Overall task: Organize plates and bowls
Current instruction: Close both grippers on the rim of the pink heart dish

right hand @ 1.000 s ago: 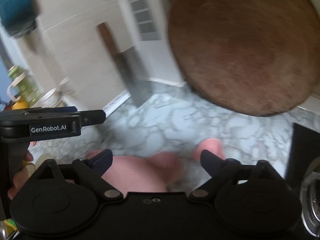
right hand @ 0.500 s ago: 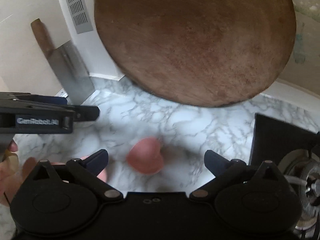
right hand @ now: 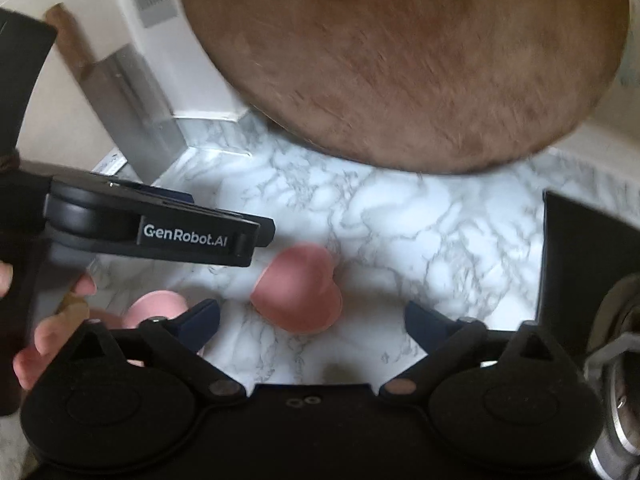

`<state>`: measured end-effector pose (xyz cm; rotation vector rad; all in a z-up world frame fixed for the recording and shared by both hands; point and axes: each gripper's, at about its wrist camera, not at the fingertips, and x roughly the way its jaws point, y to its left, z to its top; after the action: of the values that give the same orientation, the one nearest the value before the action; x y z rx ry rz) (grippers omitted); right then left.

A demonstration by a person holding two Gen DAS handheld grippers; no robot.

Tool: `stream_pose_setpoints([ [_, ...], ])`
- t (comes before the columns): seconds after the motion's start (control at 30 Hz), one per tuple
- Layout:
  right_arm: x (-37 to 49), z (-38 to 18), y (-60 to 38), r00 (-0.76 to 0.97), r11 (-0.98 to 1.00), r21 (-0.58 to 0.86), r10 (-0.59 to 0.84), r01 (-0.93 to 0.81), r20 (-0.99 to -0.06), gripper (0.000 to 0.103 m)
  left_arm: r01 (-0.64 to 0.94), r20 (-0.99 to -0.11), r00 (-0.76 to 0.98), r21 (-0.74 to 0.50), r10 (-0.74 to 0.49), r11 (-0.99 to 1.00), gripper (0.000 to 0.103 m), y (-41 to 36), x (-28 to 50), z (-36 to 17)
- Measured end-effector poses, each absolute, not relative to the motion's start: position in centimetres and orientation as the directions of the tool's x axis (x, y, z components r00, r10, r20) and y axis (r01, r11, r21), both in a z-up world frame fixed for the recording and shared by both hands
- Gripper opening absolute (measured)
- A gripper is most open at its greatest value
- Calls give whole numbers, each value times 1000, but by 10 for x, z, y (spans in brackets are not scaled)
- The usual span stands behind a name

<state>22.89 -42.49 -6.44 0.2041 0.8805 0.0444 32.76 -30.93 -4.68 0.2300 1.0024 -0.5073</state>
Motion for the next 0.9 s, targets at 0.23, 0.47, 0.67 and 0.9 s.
stream_pose_setpoints([
  [0.23,243,-82,-426,587,974,212,127,77,-799,73,494,-881,374,-75,-289,866,74,-313,338,-66],
  [0.47,252,-91,-432,568,965,243,149,93,-809,46,502,-898,318,-114,-305,857,39,-317,341,-76],
  [0.67,257,-94,-431,557,961,261,169,89,-813,27,503,-902,301,-125,-309,855,16,-321,338,-79],
  [0.9,258,-97,-431,552,958,265,164,107,-817,16,504,-901,308,-119,-306,855,8,-323,333,-78],
])
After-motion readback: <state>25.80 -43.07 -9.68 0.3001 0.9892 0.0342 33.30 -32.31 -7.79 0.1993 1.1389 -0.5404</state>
